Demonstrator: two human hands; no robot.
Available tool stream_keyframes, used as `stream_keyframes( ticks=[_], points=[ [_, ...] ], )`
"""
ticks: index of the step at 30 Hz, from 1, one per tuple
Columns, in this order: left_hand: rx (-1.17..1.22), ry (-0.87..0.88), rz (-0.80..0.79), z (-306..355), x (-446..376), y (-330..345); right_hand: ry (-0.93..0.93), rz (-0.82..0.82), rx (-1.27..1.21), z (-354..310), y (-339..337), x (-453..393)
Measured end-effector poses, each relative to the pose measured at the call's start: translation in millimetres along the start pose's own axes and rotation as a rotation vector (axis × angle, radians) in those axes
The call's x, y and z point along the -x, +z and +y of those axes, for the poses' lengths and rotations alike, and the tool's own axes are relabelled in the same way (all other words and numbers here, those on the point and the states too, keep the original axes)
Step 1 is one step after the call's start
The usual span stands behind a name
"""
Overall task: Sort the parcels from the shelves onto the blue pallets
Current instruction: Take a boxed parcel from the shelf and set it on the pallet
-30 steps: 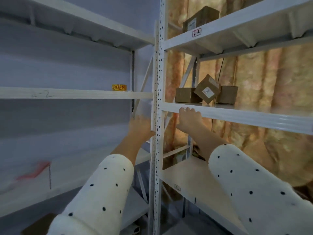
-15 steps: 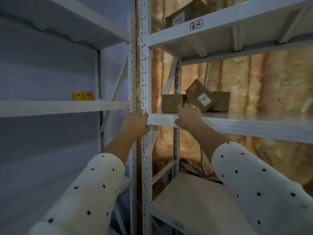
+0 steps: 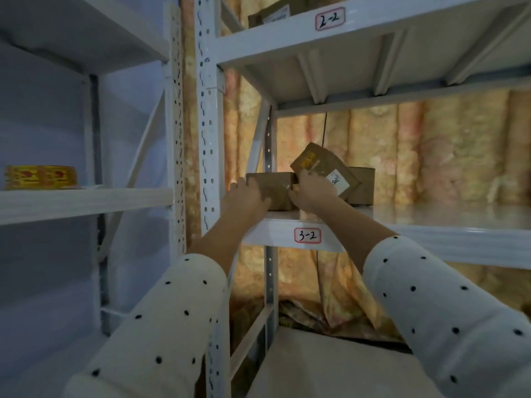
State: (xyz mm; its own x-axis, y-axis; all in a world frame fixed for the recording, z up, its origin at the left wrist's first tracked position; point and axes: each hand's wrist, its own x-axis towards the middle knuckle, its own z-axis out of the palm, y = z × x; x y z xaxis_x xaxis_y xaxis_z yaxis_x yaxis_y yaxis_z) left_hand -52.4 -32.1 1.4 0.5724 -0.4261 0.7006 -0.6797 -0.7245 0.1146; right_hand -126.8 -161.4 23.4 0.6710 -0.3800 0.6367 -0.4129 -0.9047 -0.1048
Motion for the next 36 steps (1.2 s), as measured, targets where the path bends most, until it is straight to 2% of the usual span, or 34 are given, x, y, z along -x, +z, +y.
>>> stream_keyframes(
  ticks=[4,6,9,11,14,17,20,24,29,36],
  points=[
    [0.017,-0.020,0.055,-4.1,-36.8,21.8,0.041,-0.016,-0.123,-6.0,13.8,-34.4],
    [0.069,-0.075,0.073,-7.9,-54.2,32.1,0.090,0.032,-0.123,-10.6,19.7,-47.4],
    [0.281,-0.213,0.049,-12.4,-76.6,46.1,0.158,0.092,-0.048,-12.7,30.1,-60.7],
    [0.481,-0.304,-0.017,-15.1,-87.2,55.3,0.188,0.060,-0.034,-12.9,36.4,-65.4],
    [0.718,-0.392,-0.147,-18.4,-97.9,67.6,0.252,-0.019,-0.136,-13.9,45.8,-71.7],
    [0.842,-0.387,-0.220,-22.7,-105.8,74.6,0.261,-0.098,-0.251,-13.2,45.9,-76.4],
    [0.932,-0.374,-0.214,-25.3,-108.5,75.3,0.297,-0.113,-0.363,-10.2,43.8,-76.6],
    [1.003,-0.354,-0.170,-25.6,-100.3,73.5,0.412,-0.078,-0.519,-11.0,45.3,-73.0],
    [1.077,-0.347,-0.113,-25.3,-89.7,65.7,0.463,-0.018,-0.773,-12.0,38.5,-59.4],
    [1.365,-0.295,-0.043,-27.4,-76.8,45.8,0.477,0.035,-1.023,-8.0,21.5,-42.7]
  ],
)
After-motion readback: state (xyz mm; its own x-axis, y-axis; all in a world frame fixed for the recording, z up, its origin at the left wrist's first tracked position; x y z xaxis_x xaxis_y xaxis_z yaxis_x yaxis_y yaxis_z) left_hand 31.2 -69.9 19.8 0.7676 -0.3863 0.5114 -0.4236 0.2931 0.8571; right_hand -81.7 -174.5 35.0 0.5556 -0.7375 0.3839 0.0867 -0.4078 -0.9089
